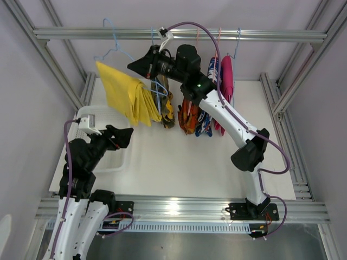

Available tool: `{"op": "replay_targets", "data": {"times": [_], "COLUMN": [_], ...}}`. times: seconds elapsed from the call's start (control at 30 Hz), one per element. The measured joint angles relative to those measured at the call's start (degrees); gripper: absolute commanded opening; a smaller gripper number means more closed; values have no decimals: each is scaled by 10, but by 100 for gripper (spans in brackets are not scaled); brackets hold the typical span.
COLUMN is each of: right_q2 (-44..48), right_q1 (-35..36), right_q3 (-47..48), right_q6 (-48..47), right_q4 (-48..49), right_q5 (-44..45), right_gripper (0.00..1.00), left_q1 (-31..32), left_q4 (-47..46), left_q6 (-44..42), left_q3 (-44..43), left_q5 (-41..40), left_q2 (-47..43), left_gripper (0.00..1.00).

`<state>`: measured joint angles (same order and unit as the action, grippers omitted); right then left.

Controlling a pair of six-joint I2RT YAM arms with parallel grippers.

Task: Remove the trousers from the hanger
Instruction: Pick up the hanger from the clothesline.

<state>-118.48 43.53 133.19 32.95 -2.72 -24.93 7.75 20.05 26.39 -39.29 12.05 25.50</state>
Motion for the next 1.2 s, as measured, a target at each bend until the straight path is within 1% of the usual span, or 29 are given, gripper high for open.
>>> {"op": "replay_targets", "data": {"times": [0.13, 0.3, 0.4, 0.57, 0.73, 0.87, 1.0, 1.1, 1.2], "right_q2": [16, 86, 138, 218, 297, 349, 369, 376, 382], "right_q1": [2, 6, 15, 41, 67, 113, 167, 194, 202], "right_q3": [-16, -88, -122, -172, -263, -347, -409, -450, -477], "right_q6": [-12, -37, -61, -102, -138, -173, -207, -227, -238], "right_q4": [-9, -21, -44, -63, -50, -36, -25, -19, -18], "right_q5": [8, 39, 70, 136, 210, 296, 376, 420, 452], "right_gripper": [0, 0, 0, 0, 0, 0, 0, 0, 0], "left_q1": [0, 2, 17, 50, 59, 69, 85, 94, 109], "left_q4": [2, 3, 6, 23, 51, 86, 105, 109, 110], "left_q6": [0, -2, -10, -14, -14, -13, -14, -15, -15], "left_q3": [0, 0, 0, -6, -29, -56, -86, -95, -107], "left_q5": [-2, -11, -29, -57, -70, -88, -116, -133, -146], "left_q2": [0, -5, -7, -7, -14, -33, -37, -16, 43], "left_gripper": [99, 99, 99, 99, 99, 99, 99, 99, 100]}}
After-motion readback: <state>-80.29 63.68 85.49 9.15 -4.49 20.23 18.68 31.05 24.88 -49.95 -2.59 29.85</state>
